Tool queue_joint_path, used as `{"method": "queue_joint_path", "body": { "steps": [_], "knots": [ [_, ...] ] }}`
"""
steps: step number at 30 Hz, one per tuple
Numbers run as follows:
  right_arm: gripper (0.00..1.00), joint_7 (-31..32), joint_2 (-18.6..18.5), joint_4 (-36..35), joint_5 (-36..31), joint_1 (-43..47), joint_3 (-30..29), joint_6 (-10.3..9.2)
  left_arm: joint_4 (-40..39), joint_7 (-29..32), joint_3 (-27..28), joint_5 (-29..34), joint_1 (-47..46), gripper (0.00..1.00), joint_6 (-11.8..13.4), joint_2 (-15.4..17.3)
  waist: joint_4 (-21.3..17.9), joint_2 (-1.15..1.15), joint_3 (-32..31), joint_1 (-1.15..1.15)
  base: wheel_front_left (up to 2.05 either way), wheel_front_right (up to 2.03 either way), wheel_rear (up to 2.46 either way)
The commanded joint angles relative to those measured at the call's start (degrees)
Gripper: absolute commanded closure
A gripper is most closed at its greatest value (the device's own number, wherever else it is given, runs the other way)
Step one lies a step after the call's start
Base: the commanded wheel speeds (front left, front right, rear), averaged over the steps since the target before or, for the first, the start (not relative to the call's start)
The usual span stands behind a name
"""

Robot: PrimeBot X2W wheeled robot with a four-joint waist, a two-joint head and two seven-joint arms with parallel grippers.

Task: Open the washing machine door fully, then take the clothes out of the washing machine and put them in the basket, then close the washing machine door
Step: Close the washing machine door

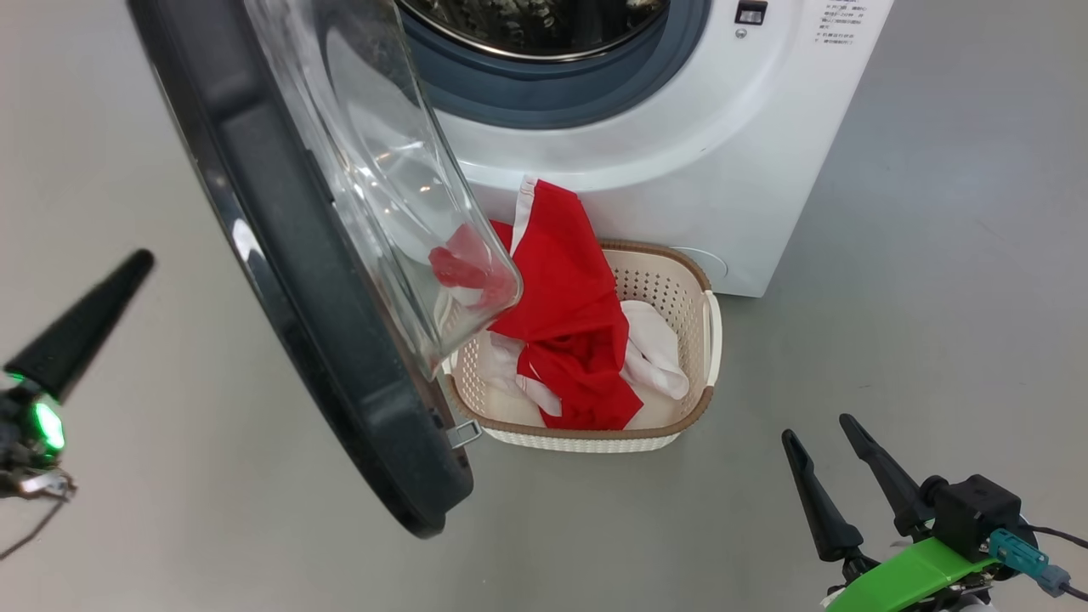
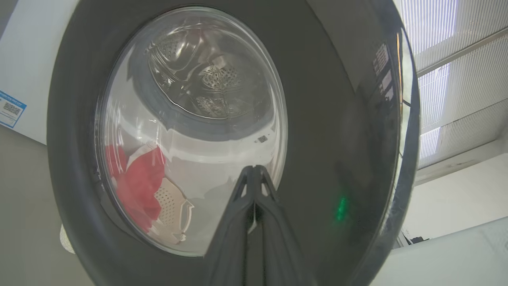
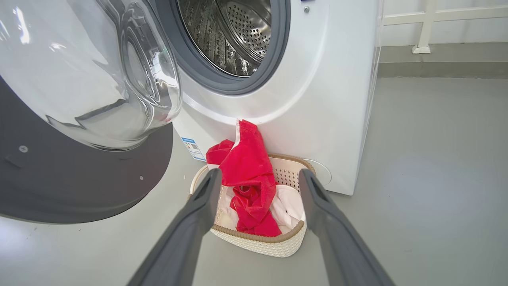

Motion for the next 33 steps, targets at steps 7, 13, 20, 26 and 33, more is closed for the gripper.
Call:
{"method": "queue_joint_path", "body": {
  "steps": [7, 13, 20, 26, 33],
  "knots": [
    [0.00, -0.37, -0.22, -1.37, -0.09, -1.41, 1.01, 0.28, -3.14, 7.53, 3.66, -1.04, -3.02, 1.00, -0.31, 0.82, -0.46, 0.00, 0.27, 0.00, 0.00, 0.00, 0.00],
    [0.00, -0.37, -0.12, -1.42, -0.07, -1.74, 1.17, 0.28, -3.94, 11.04, 4.15, -0.09, -4.02, 1.00, -0.31, -0.90, -1.11, 0.00, 0.69, 0.00, 0.00, 0.00, 0.00],
    [0.00, -0.37, 0.05, -1.47, -0.01, -1.86, 1.03, 0.28, -4.96, 13.33, 4.97, 0.94, -5.26, 1.00, -0.31, -3.12, -2.06, 0.00, 0.93, 0.00, 0.00, 0.00, 0.00],
    [0.00, -0.37, 0.17, -1.59, 0.01, -2.14, 0.87, 0.28, -6.46, 15.38, 5.27, 2.22, -6.70, 1.00, -0.31, -5.21, -2.73, 0.00, 1.60, 0.00, 0.00, 0.00, 0.00],
    [0.00, -0.37, 0.64, -1.68, 0.02, -3.03, 0.64, 0.28, -7.05, 16.35, 5.23, 5.35, -9.19, 1.00, -0.31, -7.58, -3.88, 0.00, 2.61, 0.00, 0.00, 0.00, 0.00]
  ]
}}
